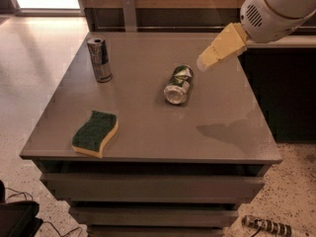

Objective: Place green can upright

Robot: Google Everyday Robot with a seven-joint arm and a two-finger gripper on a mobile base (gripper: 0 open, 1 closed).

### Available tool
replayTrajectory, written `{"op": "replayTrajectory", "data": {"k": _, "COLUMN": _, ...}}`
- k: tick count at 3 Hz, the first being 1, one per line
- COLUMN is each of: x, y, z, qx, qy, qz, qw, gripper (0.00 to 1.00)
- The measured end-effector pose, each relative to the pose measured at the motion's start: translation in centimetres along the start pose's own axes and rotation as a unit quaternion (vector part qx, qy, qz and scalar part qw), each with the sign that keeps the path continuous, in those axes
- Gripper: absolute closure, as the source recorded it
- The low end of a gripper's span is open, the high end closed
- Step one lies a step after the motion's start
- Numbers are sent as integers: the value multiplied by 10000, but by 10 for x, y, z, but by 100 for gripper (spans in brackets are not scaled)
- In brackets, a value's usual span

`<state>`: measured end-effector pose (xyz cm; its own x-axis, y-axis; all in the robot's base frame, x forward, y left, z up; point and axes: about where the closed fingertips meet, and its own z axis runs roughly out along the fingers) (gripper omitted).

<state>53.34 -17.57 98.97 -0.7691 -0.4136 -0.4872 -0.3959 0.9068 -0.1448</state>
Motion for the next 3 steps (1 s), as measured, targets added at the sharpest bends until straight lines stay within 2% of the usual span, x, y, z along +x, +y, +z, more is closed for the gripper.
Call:
{"op": "replayTrajectory", "data": {"k": 1, "x": -1, "y": 0, "z": 0, "qx": -2, "qy": -24, "qz": 12, "qw": 10000, "gripper": 0}}
{"op": "replayTrajectory", "data": {"k": 2, "x": -9, "y": -3, "z": 6, "qx": -195, "qy": -9, "qz": 409, "qw": 9990, "gripper": 0}}
{"op": "replayTrajectory", "data": {"k": 3, "x": -26, "y": -1, "z": 19, "qx": -366, "qy": 169, "qz": 1089, "qw": 9932, "gripper": 0}}
